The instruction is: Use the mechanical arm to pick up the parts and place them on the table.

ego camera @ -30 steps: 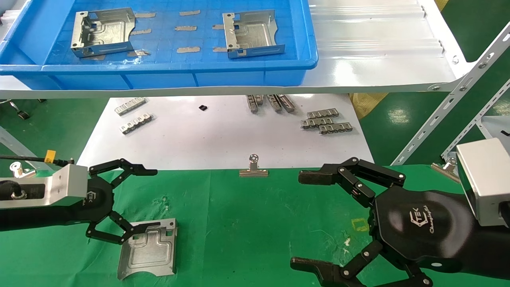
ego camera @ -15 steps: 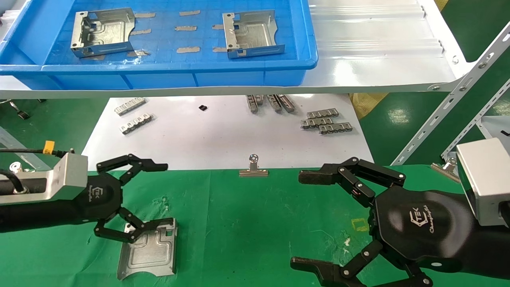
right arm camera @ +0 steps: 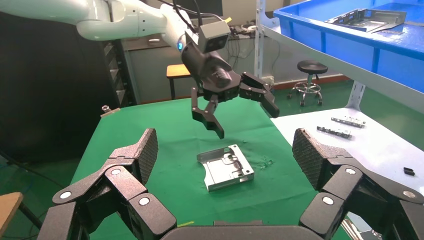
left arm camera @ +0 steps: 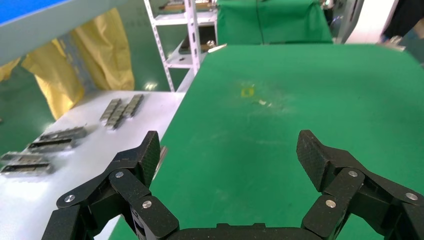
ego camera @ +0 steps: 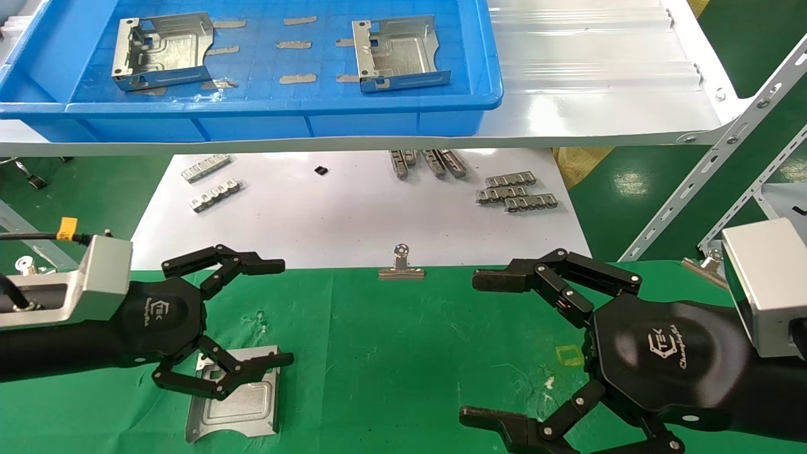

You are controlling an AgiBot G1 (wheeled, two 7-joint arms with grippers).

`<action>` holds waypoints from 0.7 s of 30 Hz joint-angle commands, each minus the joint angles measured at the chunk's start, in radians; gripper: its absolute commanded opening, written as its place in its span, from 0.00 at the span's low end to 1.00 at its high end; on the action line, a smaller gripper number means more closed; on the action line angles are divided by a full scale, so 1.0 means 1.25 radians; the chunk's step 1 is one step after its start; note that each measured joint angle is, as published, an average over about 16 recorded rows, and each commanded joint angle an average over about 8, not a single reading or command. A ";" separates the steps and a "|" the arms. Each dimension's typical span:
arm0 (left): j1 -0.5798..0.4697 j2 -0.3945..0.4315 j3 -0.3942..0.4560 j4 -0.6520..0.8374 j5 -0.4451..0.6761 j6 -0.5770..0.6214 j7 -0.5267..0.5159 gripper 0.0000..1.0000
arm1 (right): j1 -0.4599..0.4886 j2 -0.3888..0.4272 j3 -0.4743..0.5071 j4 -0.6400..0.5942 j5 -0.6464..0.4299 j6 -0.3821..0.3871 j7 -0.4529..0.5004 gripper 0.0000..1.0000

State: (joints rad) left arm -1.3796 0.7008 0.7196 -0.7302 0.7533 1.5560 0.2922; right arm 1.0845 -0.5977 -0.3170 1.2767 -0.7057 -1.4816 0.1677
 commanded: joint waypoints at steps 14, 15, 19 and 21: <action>0.107 -0.031 -0.154 -0.193 -0.008 -0.021 -0.168 1.00 | 0.000 0.000 0.000 0.000 0.000 0.000 0.000 1.00; 0.114 -0.033 -0.164 -0.207 -0.008 -0.023 -0.179 1.00 | 0.000 0.000 0.000 0.000 0.000 0.000 0.000 1.00; 0.142 -0.042 -0.205 -0.258 -0.011 -0.028 -0.224 1.00 | 0.000 0.000 -0.001 0.000 0.000 0.000 0.000 1.00; 0.156 -0.046 -0.225 -0.284 -0.012 -0.031 -0.246 1.00 | 0.000 0.000 -0.001 0.000 0.000 0.000 0.000 1.00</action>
State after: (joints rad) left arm -1.1842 0.6434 0.4377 -1.0851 0.7388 1.5173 -0.0152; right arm 1.0847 -0.5974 -0.3178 1.2767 -0.7052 -1.4813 0.1674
